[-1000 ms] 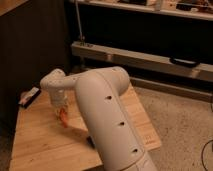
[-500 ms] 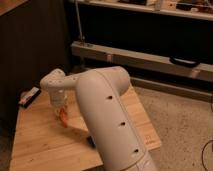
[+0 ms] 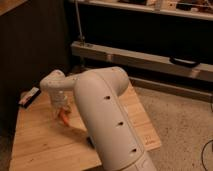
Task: Place the pepper in the ceramic bowl
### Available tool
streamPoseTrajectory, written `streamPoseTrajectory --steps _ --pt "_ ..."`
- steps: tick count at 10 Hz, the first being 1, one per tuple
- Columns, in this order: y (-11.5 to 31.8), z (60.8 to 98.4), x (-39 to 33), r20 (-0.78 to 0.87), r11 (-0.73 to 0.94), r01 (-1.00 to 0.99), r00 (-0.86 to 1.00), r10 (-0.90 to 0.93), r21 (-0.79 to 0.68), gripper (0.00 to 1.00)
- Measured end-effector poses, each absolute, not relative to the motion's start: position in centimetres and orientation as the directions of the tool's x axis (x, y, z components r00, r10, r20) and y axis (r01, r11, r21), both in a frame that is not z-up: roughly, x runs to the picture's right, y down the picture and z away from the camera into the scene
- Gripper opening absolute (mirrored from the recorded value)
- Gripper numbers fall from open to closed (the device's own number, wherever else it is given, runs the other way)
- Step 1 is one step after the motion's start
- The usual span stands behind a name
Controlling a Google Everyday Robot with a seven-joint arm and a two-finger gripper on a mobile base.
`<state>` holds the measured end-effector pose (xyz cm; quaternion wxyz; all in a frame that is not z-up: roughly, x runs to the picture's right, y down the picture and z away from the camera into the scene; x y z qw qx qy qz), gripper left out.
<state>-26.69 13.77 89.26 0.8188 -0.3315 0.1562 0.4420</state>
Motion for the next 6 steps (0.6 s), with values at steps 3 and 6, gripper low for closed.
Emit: streamPoseTrajectory --steps 3,6 --pt "14.20 89.90 -26.89 -0.558 0.400 -0.826 0.564 0.610 -0.398 0.68" --pt "14.14 89.84 -27.03 -0.557 0.405 -0.822 0.570 0.605 -0.400 0.39"
